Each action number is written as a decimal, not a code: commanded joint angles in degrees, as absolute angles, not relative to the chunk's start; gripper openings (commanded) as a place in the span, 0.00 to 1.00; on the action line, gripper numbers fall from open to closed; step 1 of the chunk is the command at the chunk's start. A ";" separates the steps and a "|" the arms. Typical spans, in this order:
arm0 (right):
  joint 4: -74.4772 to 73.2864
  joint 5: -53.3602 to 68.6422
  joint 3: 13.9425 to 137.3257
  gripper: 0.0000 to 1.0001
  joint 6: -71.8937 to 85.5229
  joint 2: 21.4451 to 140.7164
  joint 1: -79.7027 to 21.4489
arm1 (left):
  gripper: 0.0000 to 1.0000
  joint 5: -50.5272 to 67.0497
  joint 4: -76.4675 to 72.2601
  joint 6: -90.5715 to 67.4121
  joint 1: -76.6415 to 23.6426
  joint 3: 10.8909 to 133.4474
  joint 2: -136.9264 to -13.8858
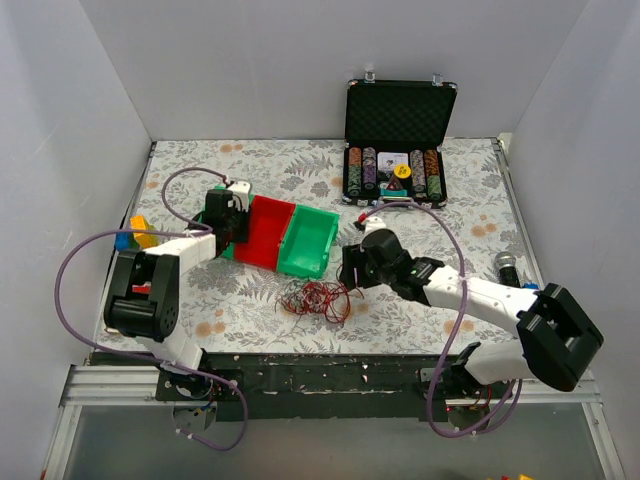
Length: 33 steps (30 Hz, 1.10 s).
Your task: Untangle the cables
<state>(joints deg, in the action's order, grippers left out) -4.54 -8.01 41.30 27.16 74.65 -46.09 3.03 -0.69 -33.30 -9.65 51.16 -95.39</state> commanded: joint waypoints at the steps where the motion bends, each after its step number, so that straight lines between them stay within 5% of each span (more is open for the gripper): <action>1: -0.62 -12.30 41.31 0.68 31.46 77.95 -52.54 | 0.04 0.70 0.87 -38.58 -11.33 45.27 -87.81; 10: 1.24 -11.34 40.25 0.59 38.23 80.60 -60.38 | 0.09 -2.38 3.16 -47.01 -15.20 40.87 -81.22; 16: -7.29 -17.39 45.87 0.64 36.13 74.46 -60.29 | 0.16 3.68 5.36 -50.97 -16.96 40.43 -79.72; 23: -13.27 -23.64 53.78 0.73 31.29 74.61 -54.59 | 0.17 5.19 5.10 -53.08 -18.02 39.73 -80.59; 33: -8.35 -19.25 57.83 0.65 27.16 87.26 -44.74 | 0.18 3.08 4.83 -54.58 -20.04 42.45 -82.97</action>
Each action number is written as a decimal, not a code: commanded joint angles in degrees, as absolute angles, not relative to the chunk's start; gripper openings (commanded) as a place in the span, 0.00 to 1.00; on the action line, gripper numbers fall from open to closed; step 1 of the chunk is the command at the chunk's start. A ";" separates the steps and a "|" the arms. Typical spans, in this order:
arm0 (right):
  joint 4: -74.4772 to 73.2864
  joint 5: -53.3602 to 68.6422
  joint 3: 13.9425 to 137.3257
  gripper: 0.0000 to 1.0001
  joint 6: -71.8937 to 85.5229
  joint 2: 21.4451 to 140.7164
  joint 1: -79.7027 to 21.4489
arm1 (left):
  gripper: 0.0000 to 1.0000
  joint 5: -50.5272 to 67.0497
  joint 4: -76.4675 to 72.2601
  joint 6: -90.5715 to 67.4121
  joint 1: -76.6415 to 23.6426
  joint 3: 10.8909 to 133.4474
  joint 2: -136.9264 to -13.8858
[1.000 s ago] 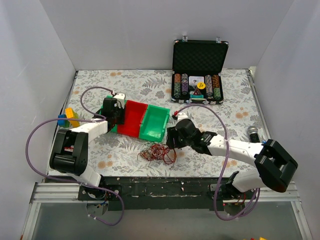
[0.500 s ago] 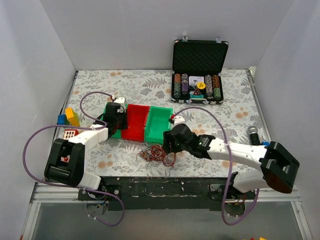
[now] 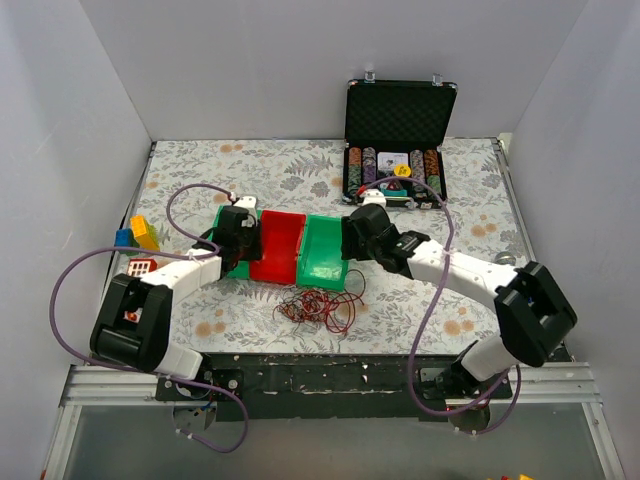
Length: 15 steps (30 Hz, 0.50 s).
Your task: Untangle the cables
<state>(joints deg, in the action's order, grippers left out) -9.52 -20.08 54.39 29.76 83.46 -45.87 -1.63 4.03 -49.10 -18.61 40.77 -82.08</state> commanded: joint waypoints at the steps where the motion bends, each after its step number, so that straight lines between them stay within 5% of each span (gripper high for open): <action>1: -7.91 -19.07 58.18 0.63 26.81 88.23 -44.56 | 0.18 2.47 4.83 -54.58 -20.30 42.54 -83.23; 10: -6.42 -16.00 60.73 0.30 26.81 94.04 -39.73 | 0.29 0.97 5.71 -54.41 -20.39 45.17 -86.13; 15: -7.29 -15.38 64.94 0.10 25.58 97.38 -37.62 | 0.43 1.40 7.91 -53.97 -20.39 47.90 -88.06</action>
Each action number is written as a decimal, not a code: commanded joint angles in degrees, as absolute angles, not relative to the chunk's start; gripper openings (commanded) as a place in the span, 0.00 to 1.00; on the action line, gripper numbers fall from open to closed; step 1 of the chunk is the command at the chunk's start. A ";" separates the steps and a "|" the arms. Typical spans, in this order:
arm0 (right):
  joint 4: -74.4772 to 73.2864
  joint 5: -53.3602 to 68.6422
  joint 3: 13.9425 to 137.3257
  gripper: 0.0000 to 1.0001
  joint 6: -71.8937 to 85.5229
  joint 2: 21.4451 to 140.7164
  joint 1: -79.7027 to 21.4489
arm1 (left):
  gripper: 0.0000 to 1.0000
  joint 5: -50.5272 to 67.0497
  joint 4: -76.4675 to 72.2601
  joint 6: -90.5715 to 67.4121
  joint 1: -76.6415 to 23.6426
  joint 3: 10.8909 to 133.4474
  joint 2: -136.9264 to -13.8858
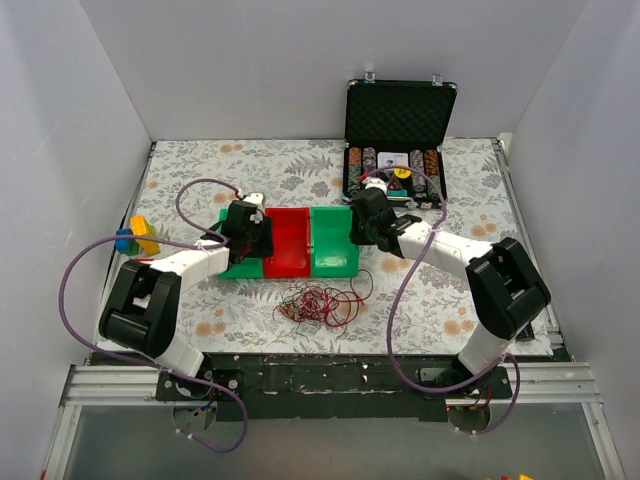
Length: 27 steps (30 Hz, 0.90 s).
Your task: Untangle the cables
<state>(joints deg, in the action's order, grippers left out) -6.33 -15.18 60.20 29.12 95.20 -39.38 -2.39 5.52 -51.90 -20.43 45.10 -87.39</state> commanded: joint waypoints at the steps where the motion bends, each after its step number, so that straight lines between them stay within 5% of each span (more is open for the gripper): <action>1: -7.82 -15.55 66.00 0.09 25.40 97.99 -37.53 | 0.47 2.54 8.43 -53.36 -20.39 48.16 -87.98; 9: -10.80 -15.64 65.22 0.11 26.62 96.07 -37.35 | 0.71 13.09 10.72 -47.73 -20.48 45.27 -82.80; 10: -11.33 -15.64 64.34 0.18 26.98 95.02 -37.44 | 0.76 13.01 11.33 -46.33 -20.48 45.09 -82.18; 13: -11.08 -17.66 60.13 0.61 28.56 90.72 -37.53 | 0.91 12.66 14.22 -41.94 -20.48 46.66 -80.86; 15: -11.34 -20.03 57.41 0.70 29.79 86.86 -37.53 | 0.98 13.53 16.69 -39.39 -20.48 48.24 -79.29; 27: -9.05 -16.96 36.66 0.77 39.28 67.76 -42.62 | 0.98 33.58 30.94 -30.94 -25.39 50.89 -70.84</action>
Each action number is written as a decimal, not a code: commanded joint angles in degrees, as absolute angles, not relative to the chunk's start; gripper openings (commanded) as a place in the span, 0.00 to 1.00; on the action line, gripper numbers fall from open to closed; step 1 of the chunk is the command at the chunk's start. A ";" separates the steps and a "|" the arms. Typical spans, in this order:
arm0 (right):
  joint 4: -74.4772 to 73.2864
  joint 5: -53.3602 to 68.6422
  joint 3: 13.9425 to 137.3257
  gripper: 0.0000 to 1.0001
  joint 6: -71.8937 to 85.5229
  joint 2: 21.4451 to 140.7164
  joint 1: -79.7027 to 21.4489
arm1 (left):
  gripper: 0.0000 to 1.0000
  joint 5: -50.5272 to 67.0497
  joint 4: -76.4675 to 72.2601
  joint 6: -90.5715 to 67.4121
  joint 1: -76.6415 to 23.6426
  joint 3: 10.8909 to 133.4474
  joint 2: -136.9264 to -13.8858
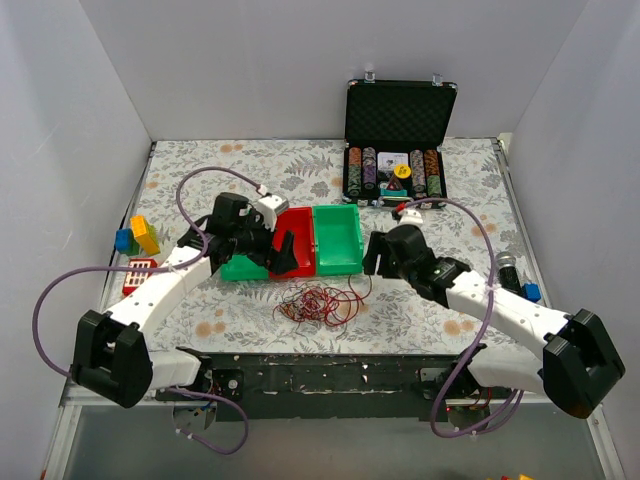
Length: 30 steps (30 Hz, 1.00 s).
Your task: Untangle the cables
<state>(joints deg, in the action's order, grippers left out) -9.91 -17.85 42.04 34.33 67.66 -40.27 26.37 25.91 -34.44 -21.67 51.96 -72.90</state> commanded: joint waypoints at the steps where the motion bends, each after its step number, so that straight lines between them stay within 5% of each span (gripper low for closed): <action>1: -8.97 -16.88 35.95 0.77 40.07 68.37 -42.97 | 0.98 33.05 30.76 -30.85 -27.05 49.76 -71.01; 15: 2.81 -15.38 33.66 0.72 38.24 77.68 -44.21 | 0.98 25.67 23.56 -33.31 -42.44 49.75 -79.27; 20: 3.69 -16.00 32.87 0.51 37.97 79.72 -44.65 | 0.96 23.56 22.50 -31.56 -44.82 47.90 -80.42; 27: 3.25 -15.65 27.87 0.02 39.81 72.87 -46.67 | 0.57 21.27 23.90 -28.57 -45.09 45.09 -77.18; 30: 2.03 -16.26 25.41 0.01 41.92 68.04 -49.03 | 0.41 20.74 25.83 -26.11 -45.09 43.60 -74.80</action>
<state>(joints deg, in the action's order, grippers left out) 2.04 -15.73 27.68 39.27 73.73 -46.52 22.24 23.70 -29.82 -44.84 45.25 -79.59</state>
